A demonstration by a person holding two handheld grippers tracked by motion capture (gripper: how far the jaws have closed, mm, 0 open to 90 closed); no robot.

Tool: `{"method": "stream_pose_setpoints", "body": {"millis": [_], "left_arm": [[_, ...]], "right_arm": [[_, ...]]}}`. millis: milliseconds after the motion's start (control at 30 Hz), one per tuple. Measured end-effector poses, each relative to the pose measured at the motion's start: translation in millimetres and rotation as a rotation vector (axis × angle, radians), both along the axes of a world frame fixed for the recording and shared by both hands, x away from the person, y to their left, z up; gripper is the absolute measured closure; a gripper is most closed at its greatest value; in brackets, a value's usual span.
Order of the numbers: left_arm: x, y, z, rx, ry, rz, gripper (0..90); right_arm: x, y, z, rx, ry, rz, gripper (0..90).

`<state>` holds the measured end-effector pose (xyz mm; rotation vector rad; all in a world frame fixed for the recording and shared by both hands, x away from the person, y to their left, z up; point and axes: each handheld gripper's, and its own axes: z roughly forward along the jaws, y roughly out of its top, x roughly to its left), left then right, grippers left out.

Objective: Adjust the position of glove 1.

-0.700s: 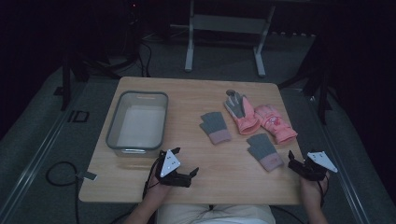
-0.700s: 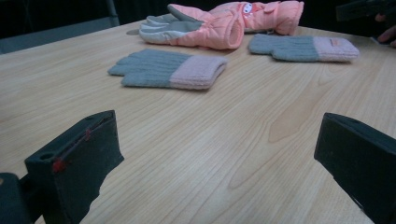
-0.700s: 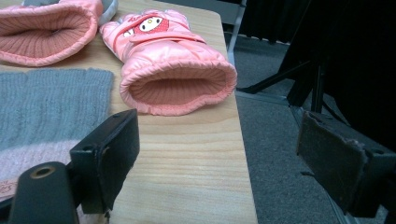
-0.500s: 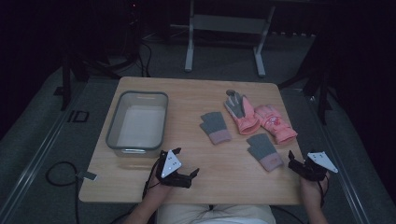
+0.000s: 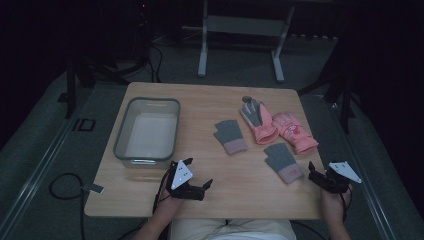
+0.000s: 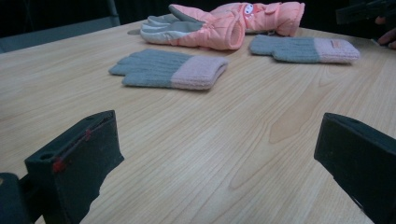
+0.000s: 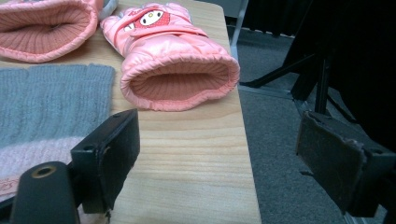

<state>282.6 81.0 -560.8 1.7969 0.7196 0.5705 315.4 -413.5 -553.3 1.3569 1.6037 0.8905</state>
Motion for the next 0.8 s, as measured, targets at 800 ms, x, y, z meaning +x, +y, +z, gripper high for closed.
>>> {"method": "stream_pose_setpoints", "body": {"millis": [800], "left_arm": [[-1.7, 0.4, 0.0, 0.003, -0.019, -0.009, 0.0]], "right_arm": [[-3.8, -1.4, 31.8, 0.071, 0.079, 0.006, 13.3]]}}
